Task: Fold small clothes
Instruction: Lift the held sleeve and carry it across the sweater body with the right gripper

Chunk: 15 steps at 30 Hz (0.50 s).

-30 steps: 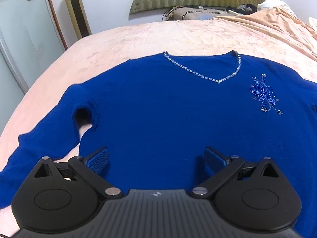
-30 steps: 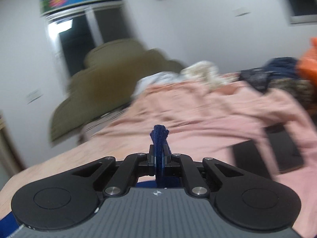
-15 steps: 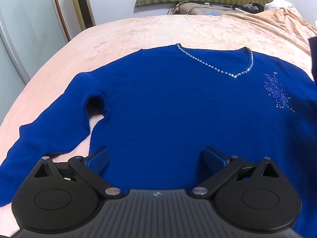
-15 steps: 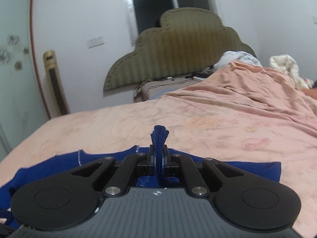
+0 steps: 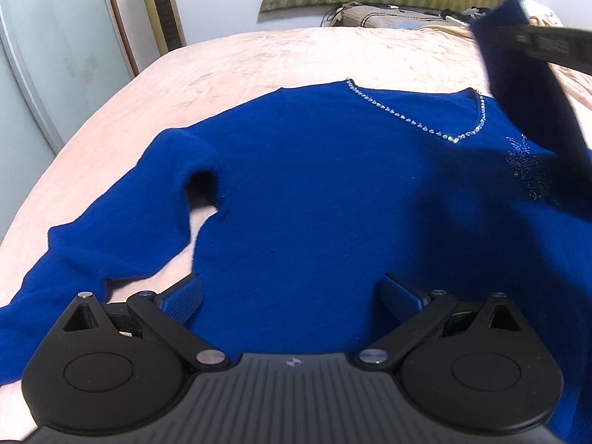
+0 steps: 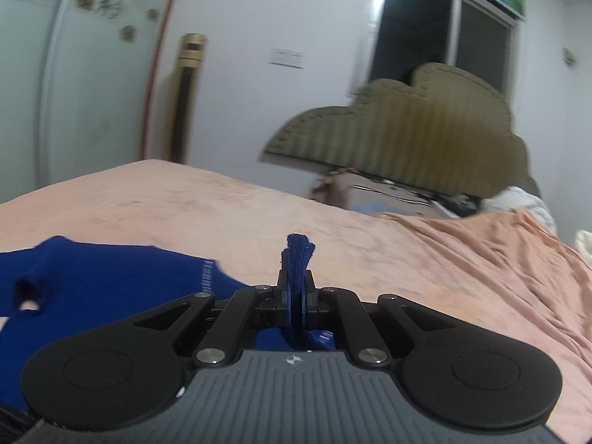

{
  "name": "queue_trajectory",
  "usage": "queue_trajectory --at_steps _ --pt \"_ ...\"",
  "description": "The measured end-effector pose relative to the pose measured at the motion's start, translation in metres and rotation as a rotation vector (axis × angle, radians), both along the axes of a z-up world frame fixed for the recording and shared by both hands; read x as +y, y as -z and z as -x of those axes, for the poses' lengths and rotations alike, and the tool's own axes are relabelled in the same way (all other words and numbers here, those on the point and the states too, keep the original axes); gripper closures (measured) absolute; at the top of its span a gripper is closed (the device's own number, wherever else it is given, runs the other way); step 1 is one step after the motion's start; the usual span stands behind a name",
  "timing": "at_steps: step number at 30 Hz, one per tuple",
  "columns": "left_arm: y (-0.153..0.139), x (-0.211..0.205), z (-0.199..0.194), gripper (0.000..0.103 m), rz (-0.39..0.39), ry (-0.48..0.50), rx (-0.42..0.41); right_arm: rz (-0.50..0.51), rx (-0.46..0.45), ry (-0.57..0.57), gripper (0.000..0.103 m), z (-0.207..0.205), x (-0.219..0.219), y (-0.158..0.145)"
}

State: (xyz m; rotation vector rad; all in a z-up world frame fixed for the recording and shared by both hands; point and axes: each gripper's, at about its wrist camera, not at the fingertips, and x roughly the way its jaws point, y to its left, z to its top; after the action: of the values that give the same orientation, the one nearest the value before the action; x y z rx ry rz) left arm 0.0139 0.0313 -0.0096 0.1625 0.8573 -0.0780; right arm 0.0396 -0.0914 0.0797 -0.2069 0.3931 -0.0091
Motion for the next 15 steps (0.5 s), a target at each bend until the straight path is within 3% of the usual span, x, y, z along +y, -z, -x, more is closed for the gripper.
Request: queue_trajectory --at_steps 15 --pt "0.006 0.028 0.0 0.0 0.021 -0.046 0.016 -0.097 0.077 -0.2 0.093 -0.043 0.084 0.007"
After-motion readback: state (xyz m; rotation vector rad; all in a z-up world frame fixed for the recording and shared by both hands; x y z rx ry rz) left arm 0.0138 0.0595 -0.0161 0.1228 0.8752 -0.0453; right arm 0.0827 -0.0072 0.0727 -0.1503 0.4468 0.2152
